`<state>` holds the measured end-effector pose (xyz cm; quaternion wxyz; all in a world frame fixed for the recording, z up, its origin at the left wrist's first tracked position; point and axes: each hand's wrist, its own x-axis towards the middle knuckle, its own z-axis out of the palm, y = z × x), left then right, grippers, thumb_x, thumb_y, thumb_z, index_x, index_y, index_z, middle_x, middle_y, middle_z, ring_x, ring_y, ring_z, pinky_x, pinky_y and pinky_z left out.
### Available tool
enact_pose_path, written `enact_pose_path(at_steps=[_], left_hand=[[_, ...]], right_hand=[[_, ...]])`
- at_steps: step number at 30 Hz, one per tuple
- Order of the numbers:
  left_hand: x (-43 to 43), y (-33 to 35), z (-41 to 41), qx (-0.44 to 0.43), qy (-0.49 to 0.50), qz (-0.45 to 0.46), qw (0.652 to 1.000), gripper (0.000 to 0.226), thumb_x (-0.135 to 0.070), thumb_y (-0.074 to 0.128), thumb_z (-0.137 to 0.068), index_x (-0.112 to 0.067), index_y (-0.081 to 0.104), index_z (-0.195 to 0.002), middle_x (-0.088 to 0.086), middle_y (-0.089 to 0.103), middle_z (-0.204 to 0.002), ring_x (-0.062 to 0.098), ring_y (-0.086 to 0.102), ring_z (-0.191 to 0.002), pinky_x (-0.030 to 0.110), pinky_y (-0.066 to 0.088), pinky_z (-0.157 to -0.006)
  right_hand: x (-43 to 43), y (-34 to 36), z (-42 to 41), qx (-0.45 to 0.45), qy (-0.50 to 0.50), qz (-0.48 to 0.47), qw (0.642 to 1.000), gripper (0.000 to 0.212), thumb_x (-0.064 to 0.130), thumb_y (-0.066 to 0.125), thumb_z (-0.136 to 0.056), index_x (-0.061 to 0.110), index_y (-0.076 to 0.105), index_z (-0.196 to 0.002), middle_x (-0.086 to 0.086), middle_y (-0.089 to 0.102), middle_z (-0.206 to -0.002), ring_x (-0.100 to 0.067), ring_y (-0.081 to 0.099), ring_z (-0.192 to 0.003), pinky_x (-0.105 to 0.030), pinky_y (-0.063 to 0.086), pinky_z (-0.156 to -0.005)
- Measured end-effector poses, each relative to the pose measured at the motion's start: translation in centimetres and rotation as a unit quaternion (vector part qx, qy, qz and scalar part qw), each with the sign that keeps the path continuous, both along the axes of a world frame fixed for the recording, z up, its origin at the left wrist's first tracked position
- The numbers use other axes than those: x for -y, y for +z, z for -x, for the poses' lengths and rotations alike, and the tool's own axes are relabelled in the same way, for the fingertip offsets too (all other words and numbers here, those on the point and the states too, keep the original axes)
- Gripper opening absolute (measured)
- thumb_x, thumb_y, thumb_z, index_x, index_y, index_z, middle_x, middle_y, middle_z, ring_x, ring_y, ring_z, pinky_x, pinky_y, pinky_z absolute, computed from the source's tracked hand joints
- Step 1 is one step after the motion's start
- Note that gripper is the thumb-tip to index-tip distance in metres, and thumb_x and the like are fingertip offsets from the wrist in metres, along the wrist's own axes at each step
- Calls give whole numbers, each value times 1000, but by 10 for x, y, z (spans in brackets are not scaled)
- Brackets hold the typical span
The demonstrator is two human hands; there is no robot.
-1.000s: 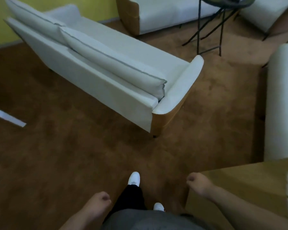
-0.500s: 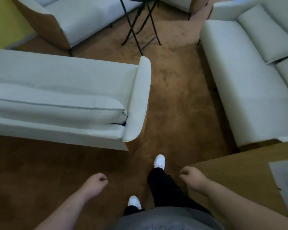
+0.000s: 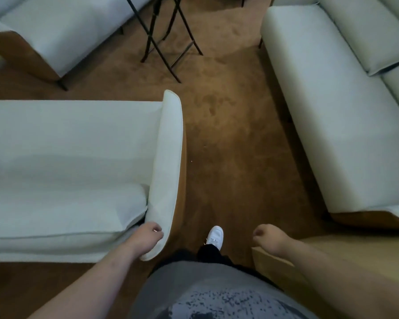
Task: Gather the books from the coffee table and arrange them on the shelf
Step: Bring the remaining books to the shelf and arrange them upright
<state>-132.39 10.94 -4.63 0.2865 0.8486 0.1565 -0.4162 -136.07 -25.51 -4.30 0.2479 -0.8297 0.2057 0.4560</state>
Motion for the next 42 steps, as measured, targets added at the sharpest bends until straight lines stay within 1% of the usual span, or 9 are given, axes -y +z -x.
enact_pose_path(at_steps=[6, 12, 18, 24, 28, 31, 37, 39, 42], left_hand=[[40, 0, -89, -1, -31, 16, 999, 17, -18, 58, -90, -13, 69, -101, 2, 67, -105, 18, 60, -98, 28, 45, -84], [48, -24, -166, -36, -38, -8, 999, 9, -13, 59, -89, -9, 66, -92, 1, 62, -86, 15, 54, -76, 27, 41, -68], [58, -36, -278, -58, -74, -19, 995, 15, -19, 56, -93, -12, 66, -102, 3, 64, -109, 16, 58, -98, 28, 45, -83], [85, -19, -429, -38, -109, -13, 993, 24, -24, 53, -96, -13, 65, -113, 3, 61, -117, 17, 57, -104, 27, 44, -87], [117, -2, -520, 12, -75, 4, 997, 18, -22, 51, -98, -13, 66, -104, 3, 63, -106, 17, 59, -95, 30, 49, -82], [141, 2, -569, 11, -27, 32, 999, 16, -21, 50, -97, -15, 65, -101, 3, 63, -100, 17, 59, -92, 30, 47, -76], [173, -16, -619, -50, -49, -10, 997, 20, -23, 51, -98, -19, 63, -113, 1, 62, -115, 14, 58, -103, 26, 46, -86], [185, -14, -639, -85, -44, -31, 995, 22, -23, 51, -98, -18, 61, -117, 2, 60, -119, 15, 56, -107, 26, 43, -89], [209, -3, -690, -108, -47, -48, 992, 17, -23, 52, -97, -18, 64, -108, 3, 62, -114, 15, 57, -102, 26, 45, -87]], right_hand=[[30, 12, -81, 43, -86, 8, 995, 32, 21, 54, -104, 17, 61, -134, -5, 65, -130, -22, 61, -120, -32, 52, -98], [58, 0, -133, -3, -104, -2, 995, 24, 22, 57, -101, 21, 65, -124, 2, 65, -119, -12, 62, -109, -25, 52, -89], [100, 1, -242, -45, -113, 33, 992, 20, 22, 57, -101, 22, 64, -120, 4, 65, -112, -8, 62, -99, -22, 51, -81], [136, 22, -408, 11, -136, 28, 990, 30, 24, 55, -103, 15, 63, -131, -5, 64, -129, -23, 61, -118, -34, 48, -103], [130, 34, -497, 73, -205, -41, 975, 22, 21, 54, -103, 17, 65, -122, 0, 66, -107, -21, 63, -104, -38, 53, -98], [132, 34, -542, 52, -201, -77, 975, 16, 19, 54, -103, 15, 65, -112, -1, 67, -103, -16, 64, -93, -30, 54, -81], [180, 18, -637, 14, -175, -88, 981, 12, 18, 55, -102, 16, 67, -103, -5, 69, -100, -15, 63, -84, -25, 52, -70], [205, 16, -672, 15, -145, -78, 986, 12, 18, 56, -102, 16, 67, -107, -4, 68, -104, -13, 63, -89, -25, 53, -74], [243, 14, -721, -2, -119, -58, 991, 18, 20, 56, -103, 15, 67, -116, -7, 68, -116, -22, 65, -108, -35, 52, -96]])
